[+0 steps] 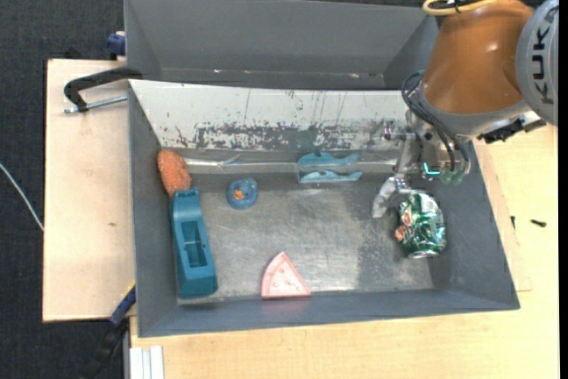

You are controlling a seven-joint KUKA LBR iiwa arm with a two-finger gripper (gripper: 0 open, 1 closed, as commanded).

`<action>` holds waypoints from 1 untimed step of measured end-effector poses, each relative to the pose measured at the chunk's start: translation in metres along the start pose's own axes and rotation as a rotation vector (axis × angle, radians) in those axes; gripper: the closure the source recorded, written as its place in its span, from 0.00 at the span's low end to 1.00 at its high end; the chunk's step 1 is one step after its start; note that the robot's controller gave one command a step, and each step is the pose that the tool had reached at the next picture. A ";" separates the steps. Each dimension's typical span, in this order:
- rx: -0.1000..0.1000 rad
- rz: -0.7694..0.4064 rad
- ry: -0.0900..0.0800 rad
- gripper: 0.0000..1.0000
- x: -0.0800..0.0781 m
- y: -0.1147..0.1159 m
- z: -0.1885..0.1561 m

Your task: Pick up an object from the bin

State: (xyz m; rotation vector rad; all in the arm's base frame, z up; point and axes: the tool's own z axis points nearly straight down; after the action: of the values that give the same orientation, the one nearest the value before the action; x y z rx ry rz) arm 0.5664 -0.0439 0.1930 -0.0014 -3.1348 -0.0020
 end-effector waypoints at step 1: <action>0.001 -0.001 -0.009 0.00 -0.002 0.000 -0.005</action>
Offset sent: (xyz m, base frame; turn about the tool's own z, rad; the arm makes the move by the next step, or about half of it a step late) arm 0.0340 0.0648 -0.1230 -0.1440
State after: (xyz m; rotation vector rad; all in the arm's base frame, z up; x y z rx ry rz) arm 0.5681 -0.0438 0.1977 -0.0004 -3.1436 -0.0009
